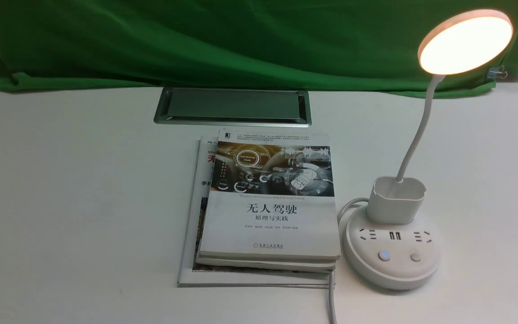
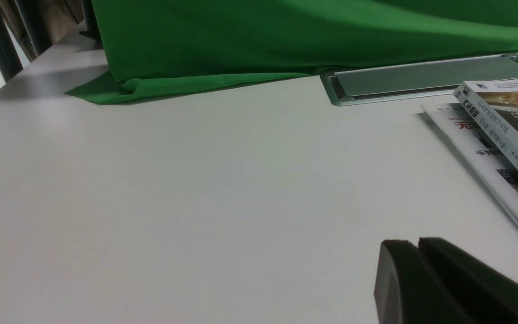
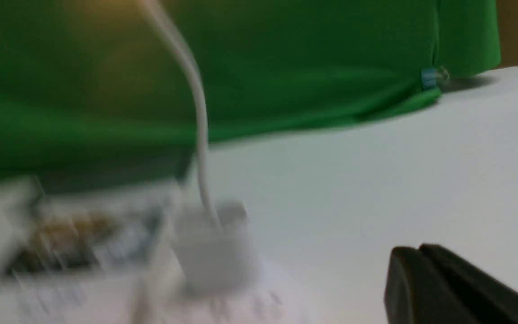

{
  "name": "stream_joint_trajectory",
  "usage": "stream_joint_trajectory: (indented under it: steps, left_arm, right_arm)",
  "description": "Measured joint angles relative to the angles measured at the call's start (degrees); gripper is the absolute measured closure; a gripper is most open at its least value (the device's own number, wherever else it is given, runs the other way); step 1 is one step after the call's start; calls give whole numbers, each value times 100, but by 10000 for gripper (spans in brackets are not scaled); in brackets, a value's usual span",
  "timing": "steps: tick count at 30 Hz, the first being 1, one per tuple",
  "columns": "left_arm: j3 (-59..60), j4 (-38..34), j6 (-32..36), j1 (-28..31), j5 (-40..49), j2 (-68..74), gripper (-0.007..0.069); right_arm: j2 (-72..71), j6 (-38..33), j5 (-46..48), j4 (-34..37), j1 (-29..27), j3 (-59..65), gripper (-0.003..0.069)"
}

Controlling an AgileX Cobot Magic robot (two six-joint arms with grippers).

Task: Turn off the desk lamp on the white desktop by hand.
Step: 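Press the power button on the lamp base to turn the lamp off with the right gripper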

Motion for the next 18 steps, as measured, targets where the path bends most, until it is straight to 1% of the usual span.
stream_joint_trajectory:
  steps: [1, 3, 4, 5, 7, 9, 11, 12, 15, 17, 18]
  left_arm:
    - [0, 0, 0, 0, 0, 0, 605]
    - [0, 0, 0, 0, 0, 0, 605]
    - [0, 0, 0, 0, 0, 0, 605]
    - [0, 0, 0, 0, 0, 0, 605]
    - [0, 0, 0, 0, 0, 0, 605]
    - [0, 0, -7, 0, 0, 0, 605]
    - [0, 0, -1, 0, 0, 0, 605]
    - [0, 0, -1, 0, 0, 0, 605]
    - [0, 0, -1, 0, 0, 0, 605]
    - [0, 0, -1, 0, 0, 0, 605]
    - [0, 0, -1, 0, 0, 0, 605]
  right_arm:
    - [0, 662, -291, 32, 0, 0, 610]
    - [0, 1070, -576, 47, 0, 0, 610]
    - [0, 1096, -576, 47, 0, 0, 610]
    - [0, 1271, -871, 59, 0, 0, 609]
    - [0, 1411, -1065, 59, 0, 0, 609]
    - [0, 1532, -1027, 63, 12, 0, 609]
    - [84, 1539, -490, 65, 48, -171, 609]
    - [233, 1434, -110, 65, 92, -381, 609]
    - [1025, 772, 1067, 71, 277, -1283, 609]
    - [1791, 164, 2063, 64, 425, -2123, 609]
    - [1953, 116, 2152, 64, 435, -2201, 609]
